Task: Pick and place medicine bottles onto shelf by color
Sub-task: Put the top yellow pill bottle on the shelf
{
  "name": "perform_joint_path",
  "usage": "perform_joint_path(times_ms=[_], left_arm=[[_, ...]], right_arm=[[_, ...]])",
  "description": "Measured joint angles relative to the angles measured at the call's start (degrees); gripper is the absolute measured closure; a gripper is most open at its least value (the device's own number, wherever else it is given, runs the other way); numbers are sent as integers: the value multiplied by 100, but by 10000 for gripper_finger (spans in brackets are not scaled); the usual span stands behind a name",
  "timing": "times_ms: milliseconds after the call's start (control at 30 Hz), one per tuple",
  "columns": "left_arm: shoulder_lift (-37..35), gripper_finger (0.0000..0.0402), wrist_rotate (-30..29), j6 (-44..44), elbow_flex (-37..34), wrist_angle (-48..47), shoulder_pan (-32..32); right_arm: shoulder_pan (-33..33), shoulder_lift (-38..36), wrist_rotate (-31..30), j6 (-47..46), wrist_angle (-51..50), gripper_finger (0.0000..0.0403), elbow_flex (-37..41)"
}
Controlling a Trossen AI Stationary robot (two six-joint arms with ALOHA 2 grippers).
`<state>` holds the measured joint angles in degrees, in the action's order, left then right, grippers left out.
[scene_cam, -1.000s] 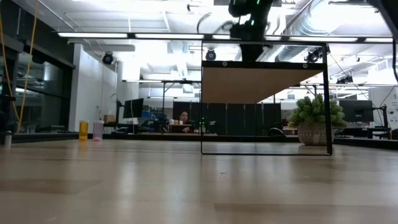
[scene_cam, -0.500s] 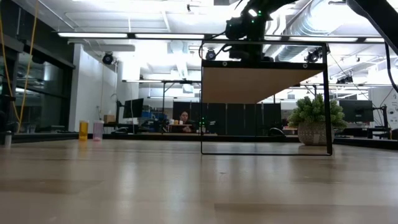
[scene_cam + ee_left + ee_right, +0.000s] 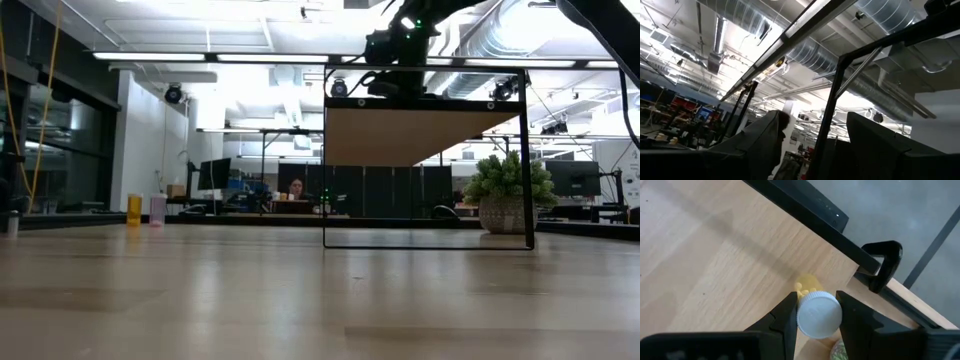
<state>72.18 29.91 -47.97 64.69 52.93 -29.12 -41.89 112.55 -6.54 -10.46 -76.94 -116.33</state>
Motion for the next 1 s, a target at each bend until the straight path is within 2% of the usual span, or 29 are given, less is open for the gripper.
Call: perform_joint_path(times_ms=[567,867,1000], left_arm=[[0,174,116,-2,0,0,44],[0,174,118,-2,0,0,44],[0,174,118,-2,0,0,44]], right_arm=[[0,0,-88,-172,-1,293,4],[-2,0,-248,-369,-16,226,4],[0,0,-246,-411,-4,212,4]])
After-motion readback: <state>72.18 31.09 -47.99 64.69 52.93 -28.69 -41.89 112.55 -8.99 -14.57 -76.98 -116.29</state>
